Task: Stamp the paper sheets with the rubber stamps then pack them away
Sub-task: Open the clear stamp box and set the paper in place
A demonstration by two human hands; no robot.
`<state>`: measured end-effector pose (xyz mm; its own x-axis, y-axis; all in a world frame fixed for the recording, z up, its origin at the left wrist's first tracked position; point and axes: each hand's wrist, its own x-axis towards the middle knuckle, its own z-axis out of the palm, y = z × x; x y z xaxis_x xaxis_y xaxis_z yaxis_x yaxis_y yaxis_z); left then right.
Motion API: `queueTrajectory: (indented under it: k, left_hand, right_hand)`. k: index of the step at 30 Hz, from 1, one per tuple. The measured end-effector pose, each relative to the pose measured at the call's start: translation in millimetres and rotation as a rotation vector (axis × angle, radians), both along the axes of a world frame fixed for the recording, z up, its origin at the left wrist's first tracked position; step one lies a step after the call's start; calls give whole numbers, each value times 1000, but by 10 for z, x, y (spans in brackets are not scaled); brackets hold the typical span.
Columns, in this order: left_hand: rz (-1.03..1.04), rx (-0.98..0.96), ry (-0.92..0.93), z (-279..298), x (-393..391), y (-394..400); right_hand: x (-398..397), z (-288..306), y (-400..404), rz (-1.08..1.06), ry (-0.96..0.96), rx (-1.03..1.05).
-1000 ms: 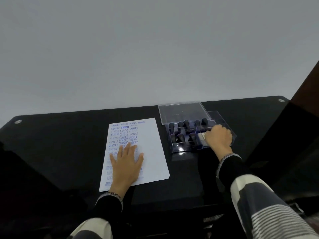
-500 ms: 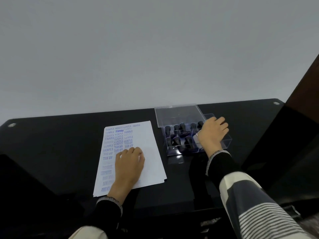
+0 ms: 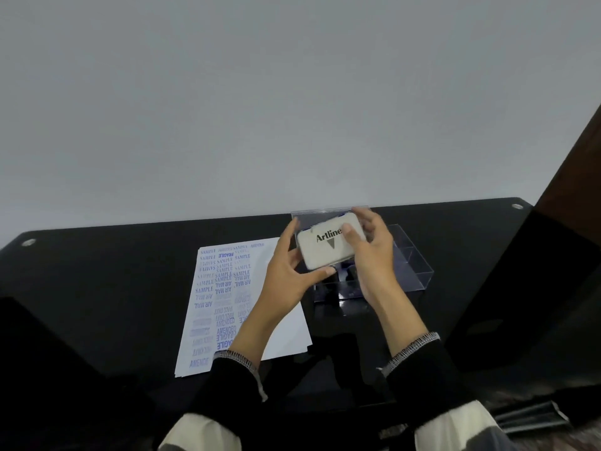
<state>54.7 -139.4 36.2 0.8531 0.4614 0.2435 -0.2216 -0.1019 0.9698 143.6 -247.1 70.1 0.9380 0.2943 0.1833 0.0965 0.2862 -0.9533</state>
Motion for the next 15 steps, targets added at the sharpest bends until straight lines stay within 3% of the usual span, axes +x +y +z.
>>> queueTrajectory:
  k: [6,11,15]
  left_hand:
    - [65,164,34,63,-200,129]
    - [34,-12,132,67,-355,107]
    - [-13,-122,248,-81,-443,10]
  right_hand:
    - [-120,-71,-57,253,115,40]
    - [-154,-108,-293,490,204,95]
    - [-253,-300,-460,491,192,35]
